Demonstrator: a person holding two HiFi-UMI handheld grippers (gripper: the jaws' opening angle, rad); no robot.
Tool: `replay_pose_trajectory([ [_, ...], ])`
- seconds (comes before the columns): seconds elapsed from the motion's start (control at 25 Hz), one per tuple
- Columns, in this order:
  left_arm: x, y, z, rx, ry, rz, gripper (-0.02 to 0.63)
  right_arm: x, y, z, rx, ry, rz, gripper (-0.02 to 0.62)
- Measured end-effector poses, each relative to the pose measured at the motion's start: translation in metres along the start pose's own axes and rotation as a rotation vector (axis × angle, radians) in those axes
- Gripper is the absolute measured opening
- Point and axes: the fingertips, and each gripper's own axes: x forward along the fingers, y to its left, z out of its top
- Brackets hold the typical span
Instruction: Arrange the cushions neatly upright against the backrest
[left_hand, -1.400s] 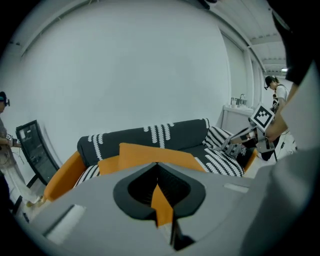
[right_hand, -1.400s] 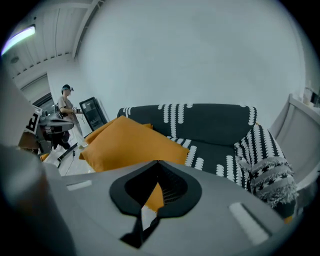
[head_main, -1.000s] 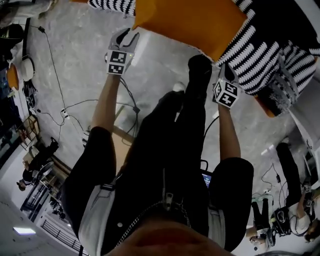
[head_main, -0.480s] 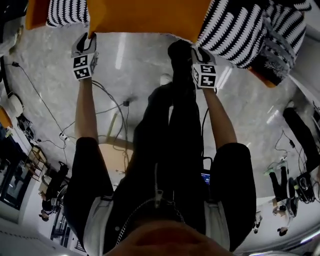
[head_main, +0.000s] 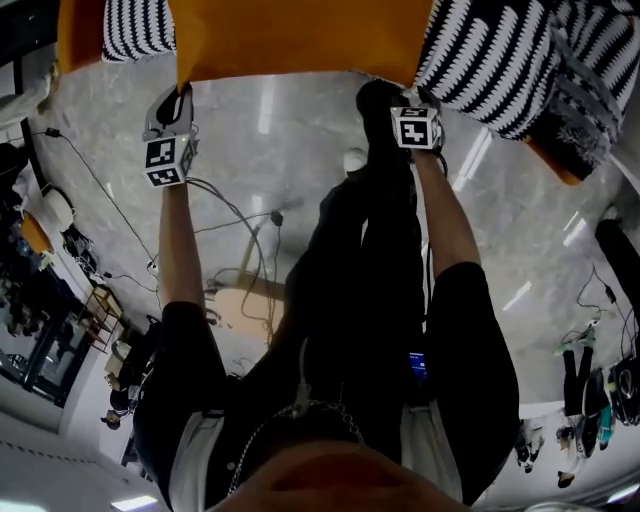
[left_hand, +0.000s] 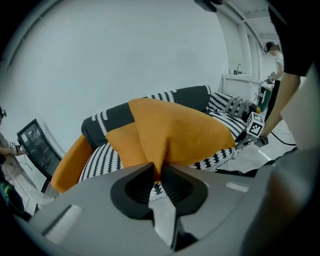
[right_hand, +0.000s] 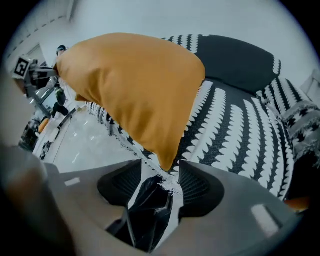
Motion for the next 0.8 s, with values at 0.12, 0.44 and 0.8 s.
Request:
replay_pose_trajectory([
  [0.12,0.000,-0.011,0.002,-0.006,0.010,0.001,0.049,0.020,-0.023,-0.007,0.043,0.031,-0.047,0.210],
  [0.44,-0.025,-0.007,0.040,0.029,0.005,-0.040,0.048,-0.016,-0.023,0.023,0.019,-0.030,-0.022,0.034],
  [0.8,-0.040,-0.005,0.138,0.001,-0.111,-0.082,0.043,-0.119,-0.061,0.074,-0.080,-0.083,0.003,0.031],
])
